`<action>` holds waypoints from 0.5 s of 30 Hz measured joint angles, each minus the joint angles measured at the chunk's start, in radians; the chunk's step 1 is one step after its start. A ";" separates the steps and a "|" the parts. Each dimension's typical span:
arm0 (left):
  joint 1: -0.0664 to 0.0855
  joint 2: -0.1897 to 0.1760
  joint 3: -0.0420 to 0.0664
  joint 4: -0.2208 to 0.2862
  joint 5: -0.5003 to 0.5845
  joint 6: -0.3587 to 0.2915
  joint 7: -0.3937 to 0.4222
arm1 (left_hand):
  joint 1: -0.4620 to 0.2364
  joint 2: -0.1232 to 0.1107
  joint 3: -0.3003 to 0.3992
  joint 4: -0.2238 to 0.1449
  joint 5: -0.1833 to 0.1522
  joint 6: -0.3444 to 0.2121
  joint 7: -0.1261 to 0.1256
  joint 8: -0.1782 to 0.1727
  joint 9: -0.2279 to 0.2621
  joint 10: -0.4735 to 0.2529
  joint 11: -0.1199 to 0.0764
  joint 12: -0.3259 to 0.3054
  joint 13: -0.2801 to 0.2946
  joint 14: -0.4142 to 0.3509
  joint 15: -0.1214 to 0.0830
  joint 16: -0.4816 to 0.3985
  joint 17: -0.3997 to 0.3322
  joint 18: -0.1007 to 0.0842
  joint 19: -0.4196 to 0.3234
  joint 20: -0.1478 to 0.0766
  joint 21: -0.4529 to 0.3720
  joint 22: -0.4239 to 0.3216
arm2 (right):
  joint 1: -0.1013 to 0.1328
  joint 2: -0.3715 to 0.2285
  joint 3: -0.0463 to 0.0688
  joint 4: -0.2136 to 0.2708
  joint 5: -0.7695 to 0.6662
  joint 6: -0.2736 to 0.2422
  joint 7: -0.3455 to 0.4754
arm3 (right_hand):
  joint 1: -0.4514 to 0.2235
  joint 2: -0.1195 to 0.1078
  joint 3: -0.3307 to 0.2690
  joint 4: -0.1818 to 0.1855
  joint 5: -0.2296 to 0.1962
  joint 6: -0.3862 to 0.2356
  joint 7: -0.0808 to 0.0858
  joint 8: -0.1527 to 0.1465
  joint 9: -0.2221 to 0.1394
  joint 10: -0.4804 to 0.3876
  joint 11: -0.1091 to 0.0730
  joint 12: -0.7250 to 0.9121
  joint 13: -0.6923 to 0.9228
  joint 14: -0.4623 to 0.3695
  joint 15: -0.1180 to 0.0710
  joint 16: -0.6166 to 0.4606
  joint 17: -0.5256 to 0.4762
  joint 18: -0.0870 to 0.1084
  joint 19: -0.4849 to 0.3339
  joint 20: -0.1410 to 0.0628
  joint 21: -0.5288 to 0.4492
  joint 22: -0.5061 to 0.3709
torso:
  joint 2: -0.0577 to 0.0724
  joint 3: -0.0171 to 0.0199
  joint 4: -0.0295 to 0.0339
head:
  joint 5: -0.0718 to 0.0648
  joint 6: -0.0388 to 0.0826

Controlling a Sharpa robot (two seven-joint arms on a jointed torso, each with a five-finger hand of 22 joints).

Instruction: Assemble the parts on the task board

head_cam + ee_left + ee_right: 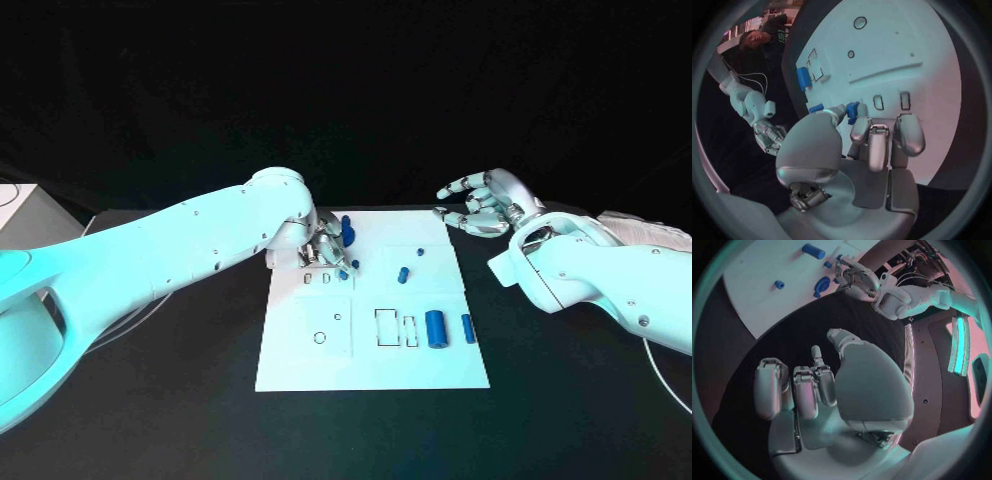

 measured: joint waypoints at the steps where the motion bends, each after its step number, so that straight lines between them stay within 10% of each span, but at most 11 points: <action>1: 0.000 0.000 0.000 0.000 0.002 0.000 0.000 | 0.002 -0.002 0.015 -0.003 0.000 -0.002 0.002 0.000 0.000 0.000 0.000 0.000 0.000 0.000 0.000 0.000 0.000 0.000 0.000 0.000 0.000 0.000 | 0.000 0.000 0.000 -0.001 0.000 0.000 0.000 | 0.000 0.000 0.000 0.000 0.000 0.000 0.000 0.000 0.000 0.000 0.000 0.000 0.000 0.000 0.000 0.000 0.000 0.000 0.000 0.000 0.000 0.000 | 0.000 0.0000 0.0000 | 0.000 0.000; 15: -0.002 -0.009 -0.001 0.010 0.034 -0.008 0.000 | 0.000 -0.052 0.209 -0.066 0.001 -0.010 -0.004 0.037 0.001 -0.007 -0.011 -0.011 -0.007 0.002 -0.017 -0.005 0.000 0.000 -0.004 -0.004 0.000 0.002 | -0.006 0.004 0.000 -0.009 0.000 0.010 -0.008 | 0.000 0.000 0.000 0.000 0.000 0.000 0.000 0.004 0.000 0.000 0.000 0.000 0.000 0.000 0.000 0.000 0.000 0.000 0.000 0.000 0.000 0.001 | 0.000 -0.0005 -0.0001 | -0.001 -0.005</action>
